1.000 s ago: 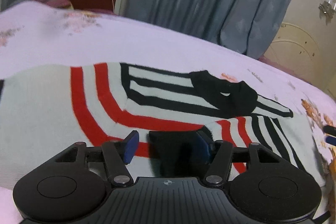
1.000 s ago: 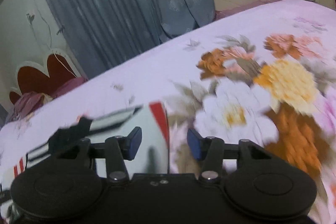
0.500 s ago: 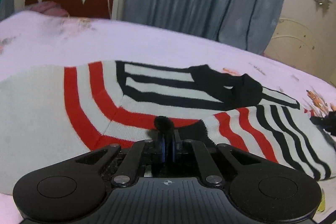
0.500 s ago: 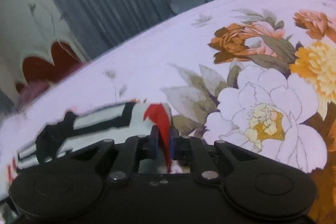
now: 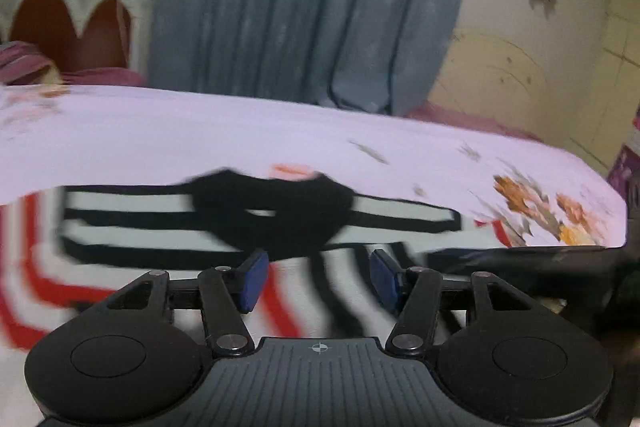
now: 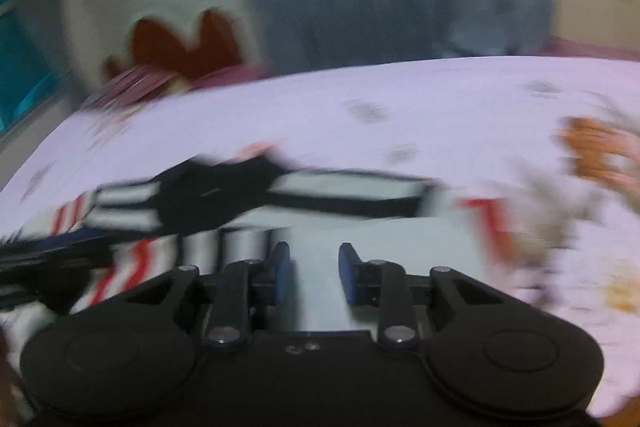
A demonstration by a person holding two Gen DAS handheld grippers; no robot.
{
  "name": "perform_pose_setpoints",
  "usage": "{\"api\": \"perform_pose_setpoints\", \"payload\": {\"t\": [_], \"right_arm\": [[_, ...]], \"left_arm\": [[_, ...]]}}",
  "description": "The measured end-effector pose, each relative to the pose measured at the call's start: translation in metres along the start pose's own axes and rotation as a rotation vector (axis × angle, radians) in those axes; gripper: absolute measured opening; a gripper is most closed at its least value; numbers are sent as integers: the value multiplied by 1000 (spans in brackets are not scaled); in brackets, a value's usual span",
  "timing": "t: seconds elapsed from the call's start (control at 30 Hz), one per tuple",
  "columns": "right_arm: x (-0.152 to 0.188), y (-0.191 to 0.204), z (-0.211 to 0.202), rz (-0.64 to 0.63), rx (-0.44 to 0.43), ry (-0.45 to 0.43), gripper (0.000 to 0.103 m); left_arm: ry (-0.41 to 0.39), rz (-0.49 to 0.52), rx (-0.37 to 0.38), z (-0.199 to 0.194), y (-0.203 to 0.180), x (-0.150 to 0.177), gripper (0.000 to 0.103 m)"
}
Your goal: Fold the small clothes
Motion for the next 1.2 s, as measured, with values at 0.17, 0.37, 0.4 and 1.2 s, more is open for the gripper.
{"api": "perform_pose_setpoints", "payload": {"t": [0.17,0.37,0.4,1.2], "right_arm": [[3,-7,7,-38,38,19,21],[-2,-116,-14,151,269,-4,1],[-1,-117,-12,142,272,3,8],[60,-44,-78,3,245,57,14]], "left_arm": [[64,-14,-44,18,23,18,56],[59,10,-87,-2,64,28,56],[61,23,-100,-1,63,29,56],[109,125,-54,-25,10,50,57]]}}
Point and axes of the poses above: each gripper's, at about its wrist camera, not at the fingertips, and z roughly the way its jaws point, y to its left, x to its underside, the point moved 7 cm from there along z, roughly the way its jaws point, and after that the axes turned 3 degrees about -z, right-handed, at the moved point
